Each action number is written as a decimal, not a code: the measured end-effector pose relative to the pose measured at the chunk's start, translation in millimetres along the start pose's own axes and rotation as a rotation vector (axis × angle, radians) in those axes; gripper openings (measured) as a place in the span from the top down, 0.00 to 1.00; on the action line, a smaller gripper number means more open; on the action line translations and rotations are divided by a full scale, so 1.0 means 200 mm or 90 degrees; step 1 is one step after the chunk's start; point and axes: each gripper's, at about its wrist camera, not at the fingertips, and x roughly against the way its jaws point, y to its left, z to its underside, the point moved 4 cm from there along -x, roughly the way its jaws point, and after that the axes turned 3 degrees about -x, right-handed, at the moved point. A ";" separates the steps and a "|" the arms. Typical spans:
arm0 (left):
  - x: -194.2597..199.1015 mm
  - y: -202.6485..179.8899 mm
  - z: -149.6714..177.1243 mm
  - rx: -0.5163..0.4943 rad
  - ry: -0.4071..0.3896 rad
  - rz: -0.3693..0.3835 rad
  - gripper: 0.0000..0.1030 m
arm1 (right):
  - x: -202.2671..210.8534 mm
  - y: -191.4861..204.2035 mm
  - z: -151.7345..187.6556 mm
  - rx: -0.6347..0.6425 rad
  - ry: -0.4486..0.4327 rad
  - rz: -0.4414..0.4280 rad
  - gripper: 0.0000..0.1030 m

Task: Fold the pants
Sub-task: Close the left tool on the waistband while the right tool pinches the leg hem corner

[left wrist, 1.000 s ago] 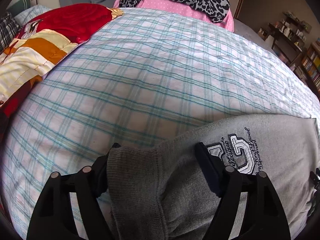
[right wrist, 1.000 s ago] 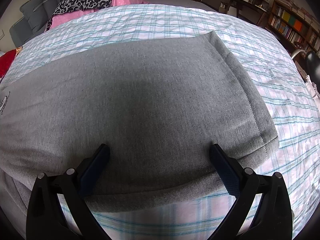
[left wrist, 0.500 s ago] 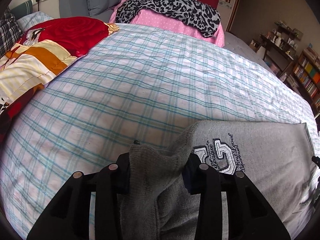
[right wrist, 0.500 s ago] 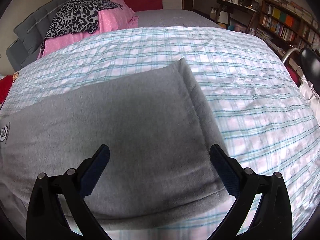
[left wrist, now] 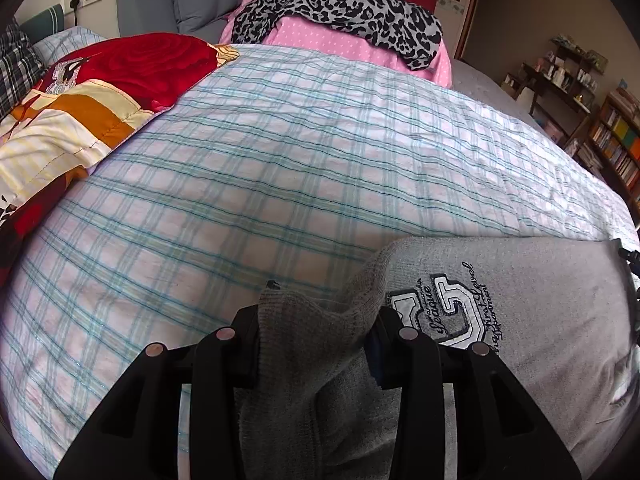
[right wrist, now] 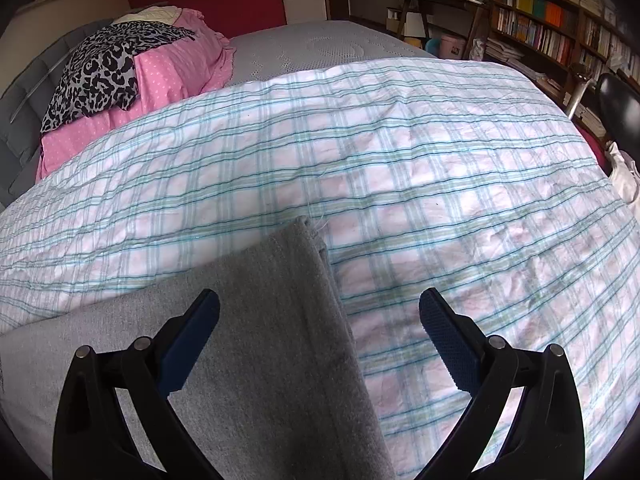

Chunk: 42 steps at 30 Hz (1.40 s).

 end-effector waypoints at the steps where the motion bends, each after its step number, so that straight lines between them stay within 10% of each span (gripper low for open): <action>1: 0.00 0.00 0.00 -0.001 0.001 -0.002 0.62 | -0.03 0.00 -0.01 -0.002 0.007 0.001 0.02; 12: 0.01 -0.02 0.00 -0.008 0.008 -0.019 0.62 | -0.03 0.06 -0.06 0.004 0.008 -0.036 0.88; 27: 0.55 -0.05 0.02 -0.003 -0.086 0.036 0.62 | 0.85 -0.07 0.05 -0.019 -0.151 -0.118 0.89; 42: 1.09 -0.03 0.46 -0.023 -0.160 0.086 0.62 | 1.53 -0.43 0.68 -0.087 -0.251 -0.162 0.89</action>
